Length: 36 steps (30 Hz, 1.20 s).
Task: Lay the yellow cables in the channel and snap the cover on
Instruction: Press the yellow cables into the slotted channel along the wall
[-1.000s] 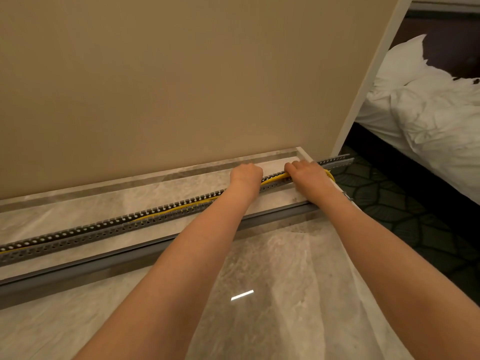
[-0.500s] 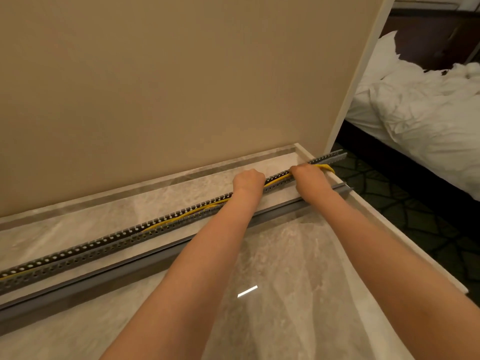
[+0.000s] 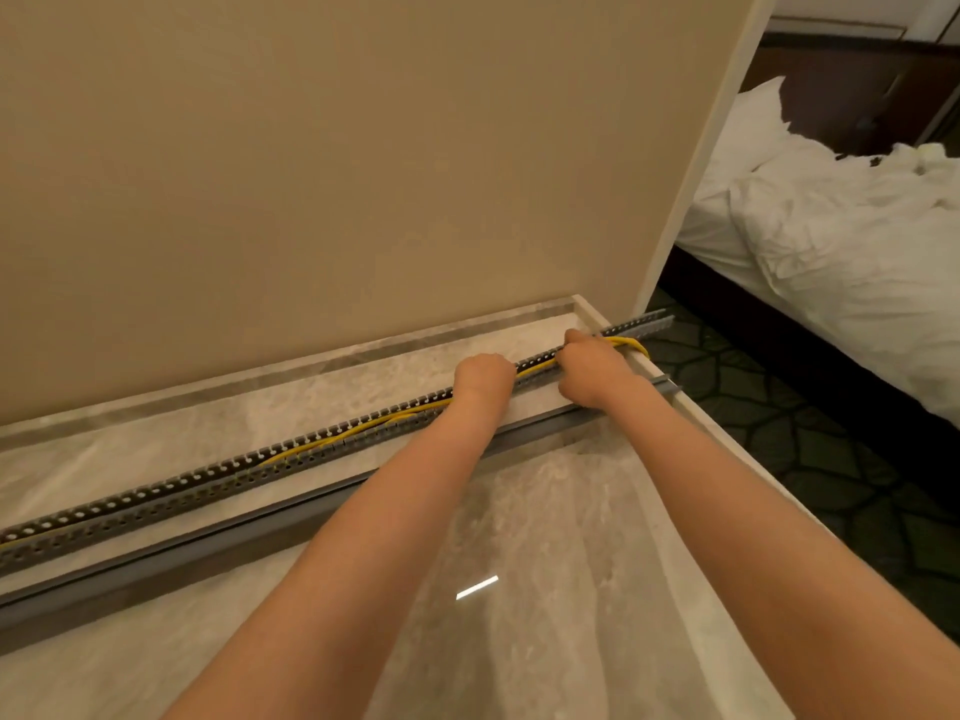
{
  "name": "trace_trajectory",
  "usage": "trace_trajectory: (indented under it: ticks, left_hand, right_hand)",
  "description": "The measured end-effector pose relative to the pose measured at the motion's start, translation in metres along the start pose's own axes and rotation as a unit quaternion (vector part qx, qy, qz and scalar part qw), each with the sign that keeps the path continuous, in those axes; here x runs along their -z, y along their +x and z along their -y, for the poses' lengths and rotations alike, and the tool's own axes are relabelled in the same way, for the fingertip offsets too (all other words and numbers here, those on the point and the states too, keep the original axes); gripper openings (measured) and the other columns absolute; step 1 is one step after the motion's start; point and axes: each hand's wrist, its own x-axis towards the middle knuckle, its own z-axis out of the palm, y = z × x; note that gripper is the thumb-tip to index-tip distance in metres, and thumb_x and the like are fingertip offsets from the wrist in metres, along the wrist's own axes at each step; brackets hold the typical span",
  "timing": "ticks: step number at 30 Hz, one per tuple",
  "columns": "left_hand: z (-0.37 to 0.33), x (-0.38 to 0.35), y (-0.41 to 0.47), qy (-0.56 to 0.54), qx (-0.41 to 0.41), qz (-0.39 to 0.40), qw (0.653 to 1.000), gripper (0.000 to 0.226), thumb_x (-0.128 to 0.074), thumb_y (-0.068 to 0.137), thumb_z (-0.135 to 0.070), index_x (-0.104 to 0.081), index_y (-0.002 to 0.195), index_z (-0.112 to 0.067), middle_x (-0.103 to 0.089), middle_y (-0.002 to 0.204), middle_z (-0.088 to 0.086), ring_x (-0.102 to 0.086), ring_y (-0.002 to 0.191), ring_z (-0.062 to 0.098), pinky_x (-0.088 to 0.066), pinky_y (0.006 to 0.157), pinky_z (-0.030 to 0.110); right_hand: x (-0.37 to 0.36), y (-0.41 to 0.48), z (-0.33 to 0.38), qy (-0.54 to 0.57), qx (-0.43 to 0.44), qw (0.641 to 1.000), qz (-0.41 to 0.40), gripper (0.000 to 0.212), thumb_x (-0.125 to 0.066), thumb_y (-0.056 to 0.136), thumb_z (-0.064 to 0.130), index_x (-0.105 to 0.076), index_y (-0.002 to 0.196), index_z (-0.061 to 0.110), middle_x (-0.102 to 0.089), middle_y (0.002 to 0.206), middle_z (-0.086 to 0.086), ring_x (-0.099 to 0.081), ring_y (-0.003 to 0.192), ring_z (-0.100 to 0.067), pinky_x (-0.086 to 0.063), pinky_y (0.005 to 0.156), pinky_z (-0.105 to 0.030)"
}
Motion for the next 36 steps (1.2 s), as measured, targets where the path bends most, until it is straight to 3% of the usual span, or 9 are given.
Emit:
trace_trajectory:
  ticks: [4, 9, 11, 14, 18, 24, 28, 32, 36]
  left_hand:
    - [-0.024, 0.003, 0.014, 0.061, 0.024, 0.074, 0.995, 0.038, -0.042, 0.094, 0.005, -0.052, 0.13, -0.002, -0.057, 0.132, 0.013, -0.059, 0.118, 0.032, -0.052, 0.092, 0.043]
    - [-0.047, 0.034, 0.029, 0.022, -0.005, -0.073, 0.997, 0.035, -0.04, 0.096, -0.001, -0.053, 0.128, -0.006, -0.058, 0.13, 0.011, -0.057, 0.12, 0.029, -0.049, 0.092, 0.034]
    - [-0.061, 0.038, 0.035, 0.006, -0.025, -0.101, 0.995, 0.041, -0.039, 0.096, 0.001, -0.046, 0.136, -0.009, -0.058, 0.129, 0.013, -0.057, 0.119, 0.03, -0.048, 0.091, 0.035]
    - [-0.076, 0.028, 0.044, -0.04, -0.018, -0.11, 0.993, 0.06, -0.042, 0.093, 0.005, -0.031, 0.147, -0.017, -0.059, 0.123, 0.014, -0.059, 0.114, 0.033, -0.049, 0.088, 0.037]
    - [-0.084, 0.018, 0.046, -0.087, 0.033, -0.096, 0.991, 0.042, -0.043, 0.093, 0.004, -0.047, 0.133, -0.007, -0.06, 0.122, 0.015, -0.059, 0.113, 0.033, -0.048, 0.09, 0.037]
    - [-0.089, 0.028, 0.063, -0.089, 0.049, -0.118, 0.988, 0.048, -0.043, 0.094, 0.001, -0.03, 0.141, 0.001, -0.059, 0.127, 0.017, -0.057, 0.117, 0.035, -0.047, 0.09, 0.039]
    - [-0.088, 0.028, 0.067, -0.098, 0.059, -0.112, 0.987, 0.045, -0.047, 0.093, -0.001, -0.037, 0.136, -0.001, -0.059, 0.126, 0.017, -0.057, 0.116, 0.036, -0.048, 0.088, 0.04]
    - [-0.086, 0.031, 0.074, -0.099, 0.081, -0.103, 0.986, 0.027, -0.048, 0.095, -0.006, -0.052, 0.121, -0.002, -0.061, 0.12, 0.018, -0.059, 0.112, 0.037, -0.049, 0.084, 0.04]
    - [-0.082, 0.036, 0.082, -0.076, 0.072, -0.095, 0.99, 0.022, -0.051, 0.095, -0.009, -0.058, 0.115, -0.002, -0.062, 0.117, 0.017, -0.06, 0.111, 0.036, -0.05, 0.084, 0.04]
  right_hand:
    - [0.003, 0.011, -0.017, 0.087, 0.017, 0.996, 0.006, 0.031, -0.046, 0.091, 0.01, -0.064, 0.114, 0.0, -0.053, 0.121, -0.02, -0.053, 0.109, -0.035, -0.044, 0.088, -0.035]
    - [-0.002, 0.012, -0.047, 0.36, 0.001, 0.933, 0.001, 0.057, -0.039, 0.082, -0.013, -0.053, 0.134, 0.007, -0.061, 0.127, -0.015, -0.052, 0.124, -0.028, -0.039, 0.1, -0.025]
    - [-0.002, 0.013, -0.058, 0.399, 0.002, 0.917, -0.005, 0.06, -0.035, 0.082, -0.014, -0.049, 0.136, 0.008, -0.06, 0.129, -0.015, -0.051, 0.125, -0.028, -0.038, 0.097, -0.022]
    - [-0.003, 0.018, -0.072, 0.436, -0.002, 0.9, -0.014, 0.055, -0.032, 0.086, -0.012, -0.045, 0.137, 0.005, -0.051, 0.139, -0.018, -0.041, 0.135, -0.029, -0.033, 0.112, -0.032]
    - [-0.012, 0.011, -0.085, 0.476, -0.008, 0.879, 0.01, 0.058, -0.034, 0.087, -0.017, -0.041, 0.14, 0.004, -0.062, 0.124, -0.021, -0.05, 0.128, -0.024, -0.035, 0.091, -0.013]
    - [-0.004, 0.017, -0.085, 0.391, 0.061, 0.917, -0.044, 0.054, -0.044, 0.083, -0.011, -0.053, 0.132, 0.01, -0.061, 0.126, -0.016, -0.054, 0.12, -0.03, -0.041, 0.097, -0.029]
    - [-0.008, 0.023, -0.091, 0.376, 0.072, 0.922, -0.061, 0.048, -0.048, 0.083, -0.009, -0.058, 0.126, 0.008, -0.067, 0.115, -0.016, -0.059, 0.11, -0.028, -0.042, 0.089, -0.025]
    - [-0.014, 0.031, -0.1, 0.367, 0.021, 0.926, -0.085, 0.032, -0.048, 0.082, -0.005, -0.062, 0.11, 0.004, -0.059, 0.084, -0.01, -0.053, 0.082, -0.024, -0.037, 0.069, -0.026]
    - [-0.018, 0.032, -0.108, 0.315, -0.008, 0.944, -0.093, 0.025, -0.054, 0.079, 0.005, -0.056, 0.104, 0.007, -0.062, 0.097, -0.012, -0.057, 0.092, -0.031, -0.036, 0.067, -0.03]
